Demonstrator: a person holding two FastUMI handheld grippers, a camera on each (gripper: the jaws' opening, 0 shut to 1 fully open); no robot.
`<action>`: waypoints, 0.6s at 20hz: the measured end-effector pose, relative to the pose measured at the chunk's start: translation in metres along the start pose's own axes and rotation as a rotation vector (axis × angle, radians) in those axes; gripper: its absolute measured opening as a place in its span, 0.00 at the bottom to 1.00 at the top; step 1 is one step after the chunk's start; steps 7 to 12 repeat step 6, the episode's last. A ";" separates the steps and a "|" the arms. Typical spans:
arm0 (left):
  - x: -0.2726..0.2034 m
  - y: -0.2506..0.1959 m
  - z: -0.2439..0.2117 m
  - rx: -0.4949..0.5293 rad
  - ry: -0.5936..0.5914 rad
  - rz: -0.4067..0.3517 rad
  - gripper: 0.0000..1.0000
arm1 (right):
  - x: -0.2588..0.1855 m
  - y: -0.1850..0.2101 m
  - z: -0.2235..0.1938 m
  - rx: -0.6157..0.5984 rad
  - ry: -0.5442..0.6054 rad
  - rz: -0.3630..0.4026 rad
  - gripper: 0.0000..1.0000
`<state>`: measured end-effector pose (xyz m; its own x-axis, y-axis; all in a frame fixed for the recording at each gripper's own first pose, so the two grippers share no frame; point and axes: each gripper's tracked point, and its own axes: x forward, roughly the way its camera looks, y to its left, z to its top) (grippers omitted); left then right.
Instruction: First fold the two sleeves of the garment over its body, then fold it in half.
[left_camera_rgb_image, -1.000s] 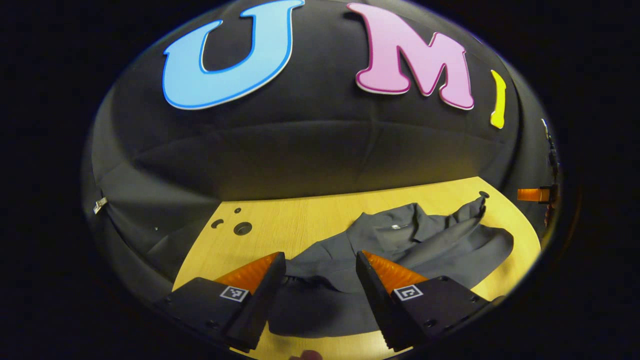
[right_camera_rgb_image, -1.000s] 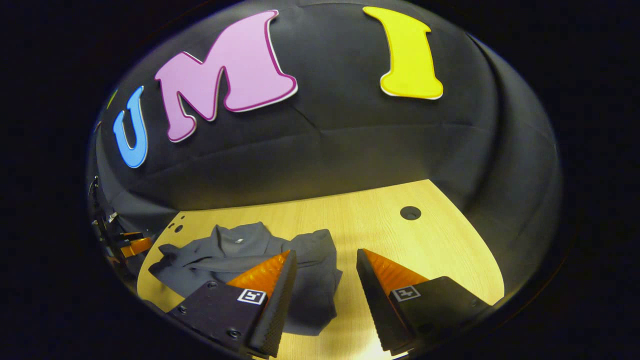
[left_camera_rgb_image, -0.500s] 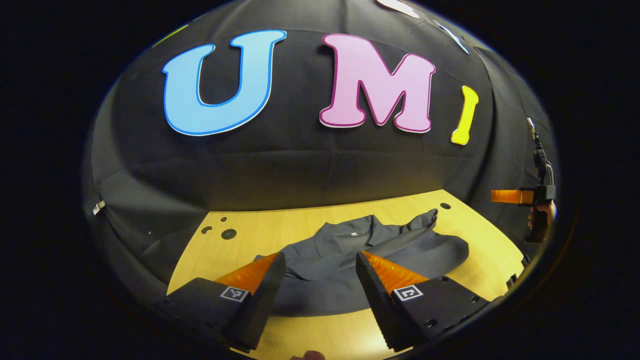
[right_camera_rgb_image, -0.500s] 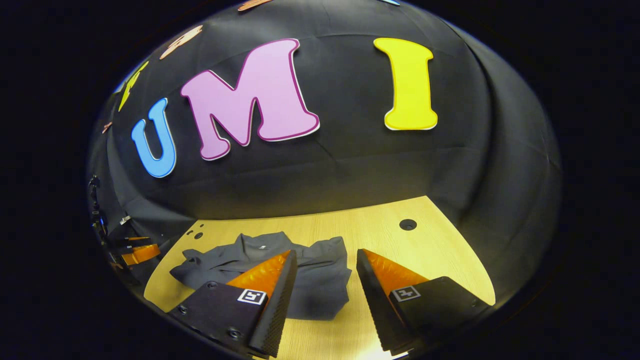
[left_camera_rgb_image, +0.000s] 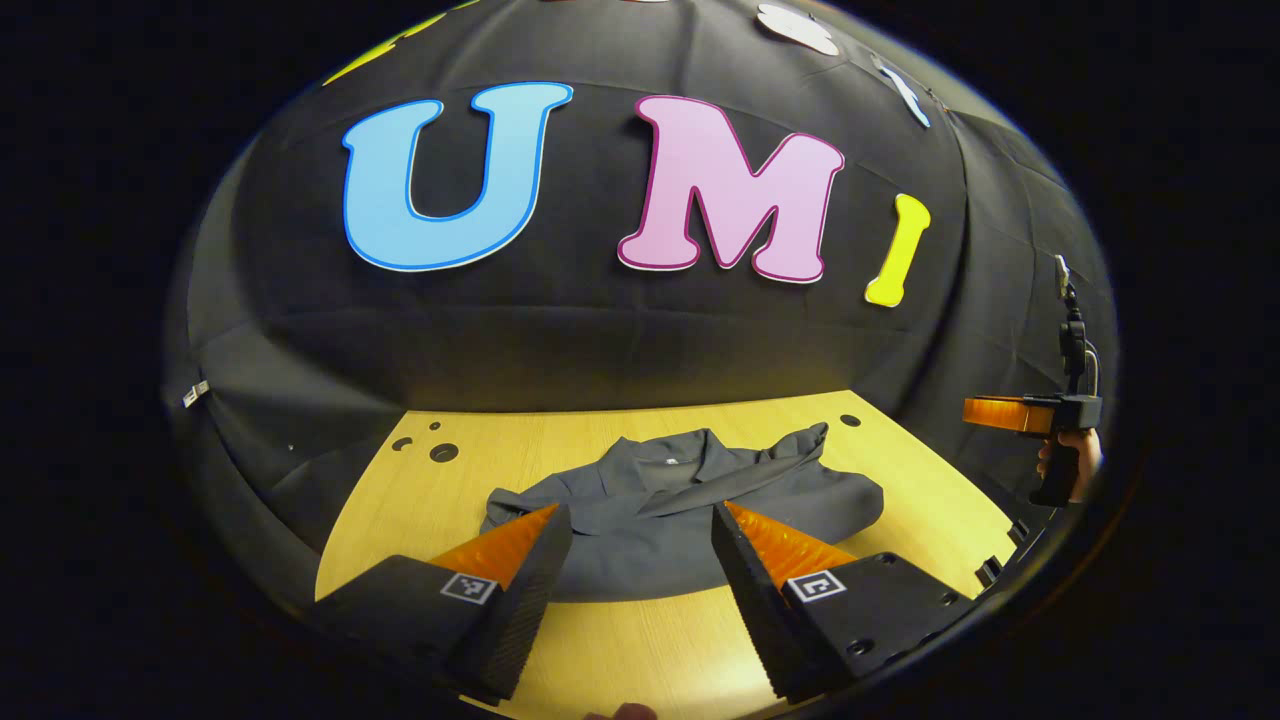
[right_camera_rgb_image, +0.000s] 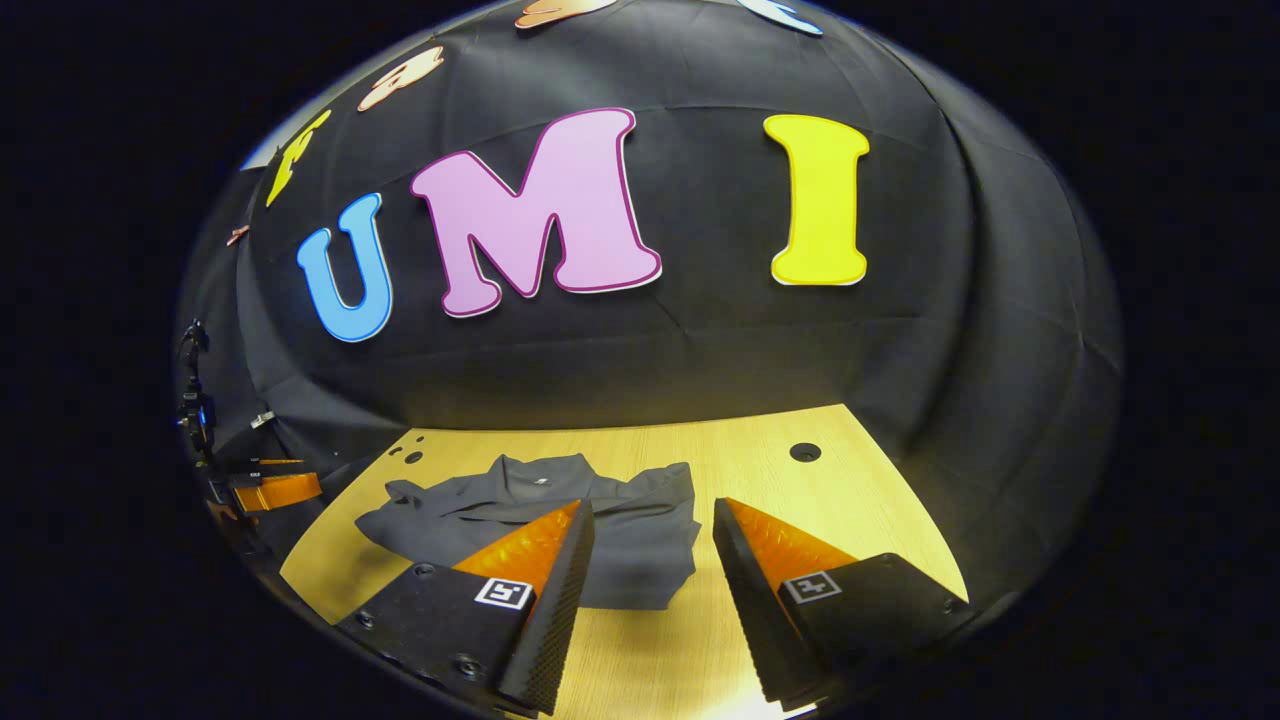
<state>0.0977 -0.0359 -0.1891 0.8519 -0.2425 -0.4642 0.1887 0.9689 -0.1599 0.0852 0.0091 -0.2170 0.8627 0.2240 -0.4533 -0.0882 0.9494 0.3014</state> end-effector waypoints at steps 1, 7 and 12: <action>-0.003 -0.001 -0.002 -0.002 0.001 -0.003 0.90 | -0.005 0.002 -0.003 0.000 0.000 0.000 0.76; -0.018 -0.006 -0.013 -0.003 0.013 -0.013 0.90 | -0.025 0.016 -0.022 0.038 0.020 0.007 0.75; -0.018 -0.006 -0.013 -0.003 0.013 -0.013 0.90 | -0.025 0.016 -0.022 0.038 0.020 0.007 0.75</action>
